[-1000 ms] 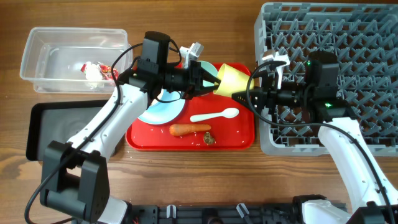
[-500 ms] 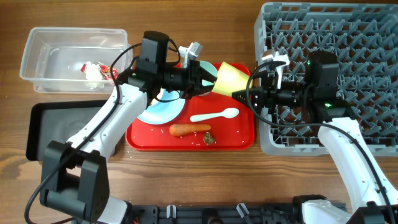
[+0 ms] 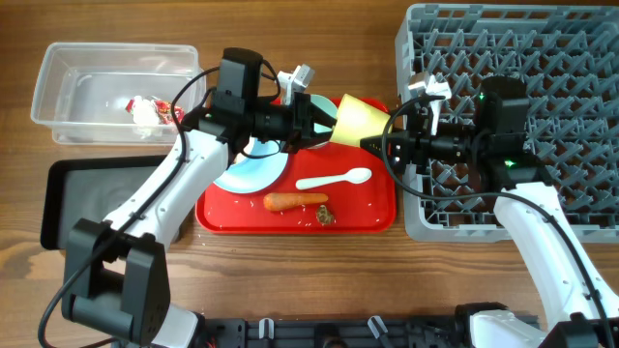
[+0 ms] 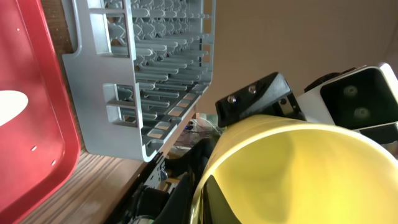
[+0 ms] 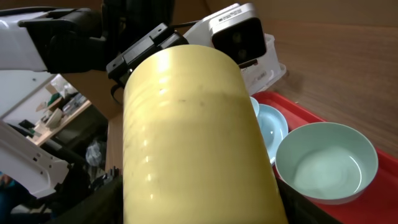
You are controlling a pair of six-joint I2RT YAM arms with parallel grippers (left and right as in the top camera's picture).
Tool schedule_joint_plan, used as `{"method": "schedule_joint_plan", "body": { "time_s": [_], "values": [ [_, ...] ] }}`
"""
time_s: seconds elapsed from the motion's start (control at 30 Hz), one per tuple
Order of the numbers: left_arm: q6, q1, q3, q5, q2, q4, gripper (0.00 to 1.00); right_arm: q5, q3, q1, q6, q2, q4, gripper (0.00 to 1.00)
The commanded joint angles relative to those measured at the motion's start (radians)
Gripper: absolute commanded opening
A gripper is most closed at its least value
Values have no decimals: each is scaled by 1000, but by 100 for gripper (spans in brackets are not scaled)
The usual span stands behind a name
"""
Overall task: Sort waste into correct bins and load items into the dishwasher rack
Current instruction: 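Pass the yellow cup from the left gripper to the right gripper, then place the yellow cup upside down in the rack with the right gripper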
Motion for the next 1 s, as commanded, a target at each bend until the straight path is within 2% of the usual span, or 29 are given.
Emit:
{"method": "schedule_joint_plan", "body": {
  "time_s": [0.0,0.07,0.13,0.17,0.27,0.43,0.6,0.73,0.83,0.97],
  "values": [
    [2,-10,8,8,-5,-2,4,26,19,2,-3,9,17,62],
    [2,-10,8,8,-5,-2,7,26,19,2,-3,10,17,60],
    [2,-10,8,-19,-4,-3,23,32,19,2,-3,9,17,55],
    [2,-10,8,-42,-4,-7,34,48,19,2,-3,9,16,55],
    [36,-10,8,-195,-5,-53,46,178,19,2,75,9,7,54],
    [120,-5,8,-532,-5,-204,50,328,20,2,80,6,-56,45],
    [177,41,8,-682,-22,-326,55,493,26,-5,84,-35,-142,44],
    [235,105,8,-758,-74,-420,60,653,74,-37,109,-103,-282,43],
    [270,154,8,-918,-143,-504,60,782,160,-91,114,-142,-449,42],
    [273,194,8,-1098,-238,-590,61,943,288,-181,126,-143,-640,36]
  ]
}}
